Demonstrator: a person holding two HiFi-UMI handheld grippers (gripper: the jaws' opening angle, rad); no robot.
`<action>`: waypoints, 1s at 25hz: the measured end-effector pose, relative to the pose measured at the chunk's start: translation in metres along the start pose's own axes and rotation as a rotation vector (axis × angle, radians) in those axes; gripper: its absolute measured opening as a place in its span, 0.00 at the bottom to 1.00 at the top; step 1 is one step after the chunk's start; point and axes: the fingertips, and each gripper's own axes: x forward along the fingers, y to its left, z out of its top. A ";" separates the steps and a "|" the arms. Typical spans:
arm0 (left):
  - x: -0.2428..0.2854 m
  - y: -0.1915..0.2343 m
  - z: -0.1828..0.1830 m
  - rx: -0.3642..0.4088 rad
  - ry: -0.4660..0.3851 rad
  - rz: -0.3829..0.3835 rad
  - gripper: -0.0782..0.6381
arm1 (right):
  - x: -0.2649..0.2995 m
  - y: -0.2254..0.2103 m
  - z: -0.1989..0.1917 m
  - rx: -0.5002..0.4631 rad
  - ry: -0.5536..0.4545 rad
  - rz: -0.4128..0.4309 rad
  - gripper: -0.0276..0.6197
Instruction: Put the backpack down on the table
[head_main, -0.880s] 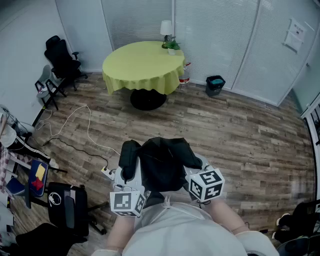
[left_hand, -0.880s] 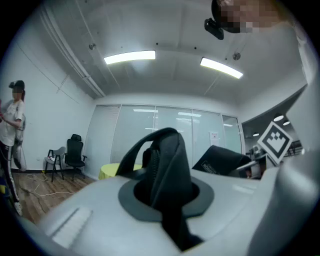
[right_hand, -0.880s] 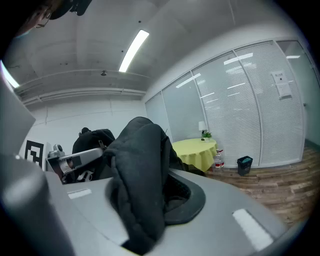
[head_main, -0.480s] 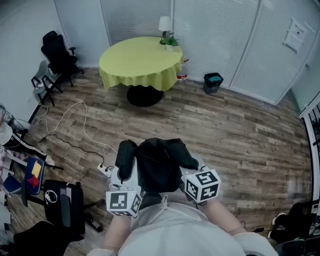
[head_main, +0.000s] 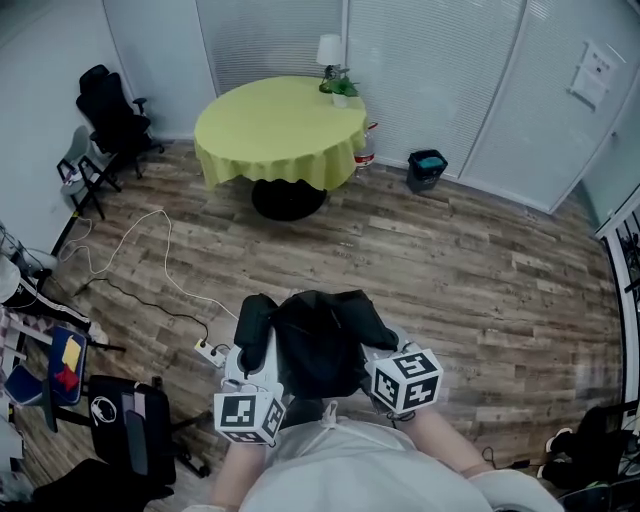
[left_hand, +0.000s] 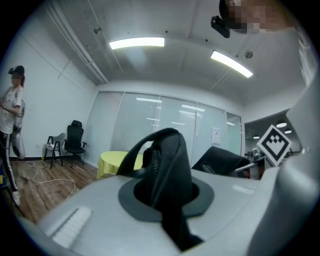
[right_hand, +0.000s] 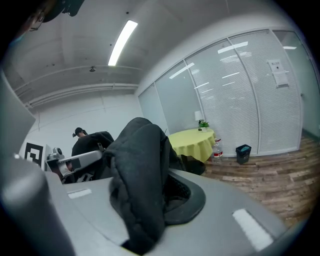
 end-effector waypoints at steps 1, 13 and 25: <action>0.006 0.007 0.000 -0.008 0.004 -0.001 0.15 | 0.008 0.000 0.003 0.002 0.004 -0.002 0.09; 0.106 0.112 0.023 -0.026 0.021 -0.063 0.15 | 0.136 0.004 0.055 0.053 -0.018 -0.058 0.09; 0.151 0.212 0.043 -0.053 0.000 -0.005 0.15 | 0.245 0.037 0.098 0.011 0.009 0.008 0.09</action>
